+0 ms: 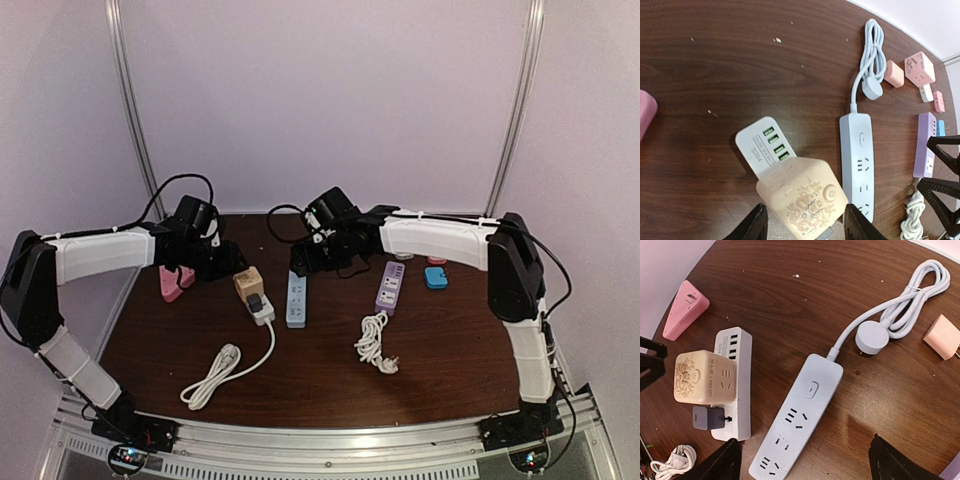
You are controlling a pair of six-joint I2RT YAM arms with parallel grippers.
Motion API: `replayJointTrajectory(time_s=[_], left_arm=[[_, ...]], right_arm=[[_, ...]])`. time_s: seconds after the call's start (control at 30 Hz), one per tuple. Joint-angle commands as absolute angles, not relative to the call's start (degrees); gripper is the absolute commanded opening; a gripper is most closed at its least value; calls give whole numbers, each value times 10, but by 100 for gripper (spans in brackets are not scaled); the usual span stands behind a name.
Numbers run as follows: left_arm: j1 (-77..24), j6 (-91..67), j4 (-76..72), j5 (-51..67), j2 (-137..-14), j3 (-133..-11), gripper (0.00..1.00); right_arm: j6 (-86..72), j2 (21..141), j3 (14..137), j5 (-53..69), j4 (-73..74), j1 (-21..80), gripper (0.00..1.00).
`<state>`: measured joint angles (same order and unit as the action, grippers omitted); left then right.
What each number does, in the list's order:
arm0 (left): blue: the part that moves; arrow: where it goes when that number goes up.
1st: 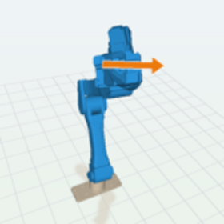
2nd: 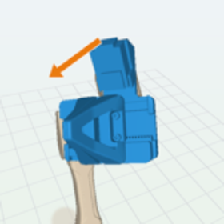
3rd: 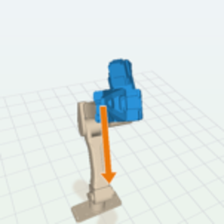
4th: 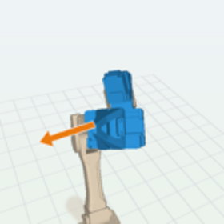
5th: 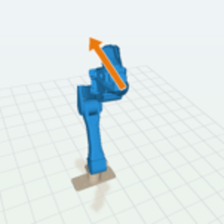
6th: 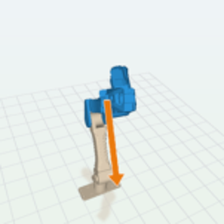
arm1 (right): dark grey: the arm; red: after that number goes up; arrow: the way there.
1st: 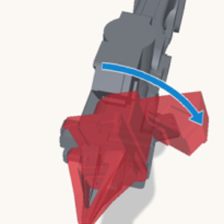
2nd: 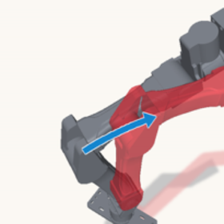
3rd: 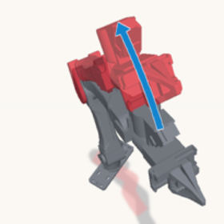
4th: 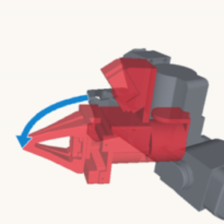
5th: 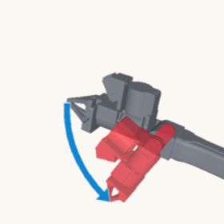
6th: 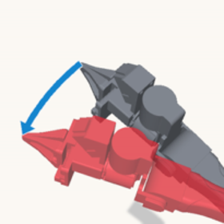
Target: Pull the plug off the socket
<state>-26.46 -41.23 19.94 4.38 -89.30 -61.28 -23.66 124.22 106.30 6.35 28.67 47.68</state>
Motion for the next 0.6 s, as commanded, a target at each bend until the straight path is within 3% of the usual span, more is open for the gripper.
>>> replayJointTrajectory(time_s=[0.0,0.3,0.57], left_arm=[[-264,-397,138,125,-892,-562,50],[-243,-398,115,151,-901,-511,46],[-220,-418,48,211,-860,-482,48]], right_arm=[[-225,1271,1094,41,299,514,88],[-214,1328,1164,38,319,558,81],[-206,1351,1200,24,332,570,80]])
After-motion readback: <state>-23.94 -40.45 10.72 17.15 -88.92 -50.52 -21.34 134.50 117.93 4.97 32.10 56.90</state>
